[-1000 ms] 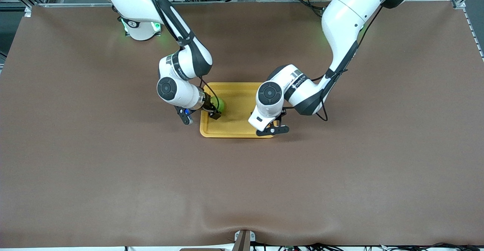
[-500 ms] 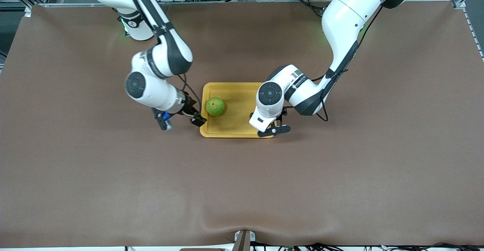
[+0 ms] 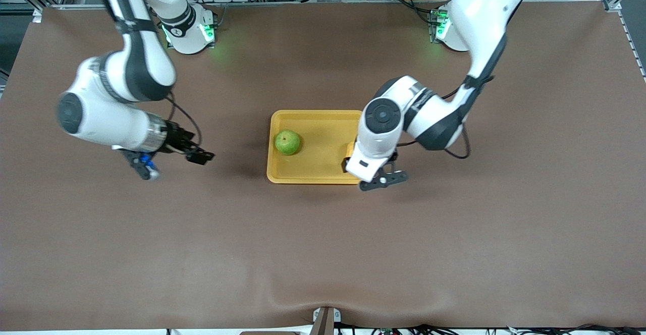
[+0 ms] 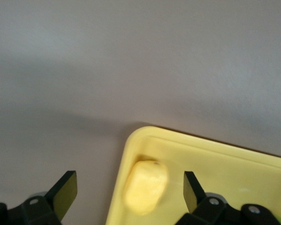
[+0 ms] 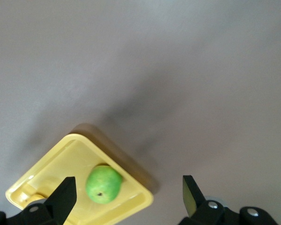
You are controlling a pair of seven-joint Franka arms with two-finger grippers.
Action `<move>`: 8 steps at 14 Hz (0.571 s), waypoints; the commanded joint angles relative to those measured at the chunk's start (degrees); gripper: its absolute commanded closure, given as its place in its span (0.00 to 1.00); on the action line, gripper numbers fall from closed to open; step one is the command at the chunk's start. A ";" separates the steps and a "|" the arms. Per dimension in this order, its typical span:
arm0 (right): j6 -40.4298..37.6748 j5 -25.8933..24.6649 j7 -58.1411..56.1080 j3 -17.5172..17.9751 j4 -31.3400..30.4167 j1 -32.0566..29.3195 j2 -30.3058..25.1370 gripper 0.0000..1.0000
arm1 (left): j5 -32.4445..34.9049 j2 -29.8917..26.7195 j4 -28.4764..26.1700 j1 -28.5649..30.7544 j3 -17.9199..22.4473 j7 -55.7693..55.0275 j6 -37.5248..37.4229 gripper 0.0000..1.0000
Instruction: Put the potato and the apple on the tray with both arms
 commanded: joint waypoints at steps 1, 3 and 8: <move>-4.79 -2.47 -6.74 -3.21 -0.69 -1.27 -4.85 0.00 | -3.36 -7.07 -1.27 5.91 -1.04 7.73 -5.18 0.00; -7.08 -5.62 -9.91 -0.94 0.27 -6.62 -7.13 0.00 | -4.35 -11.02 -1.27 8.64 -0.95 9.51 -9.13 0.00; -15.69 -10.29 -19.40 10.13 6.58 -22.97 -8.11 0.00 | -4.52 -19.38 -1.45 15.23 -0.86 15.74 -15.73 0.00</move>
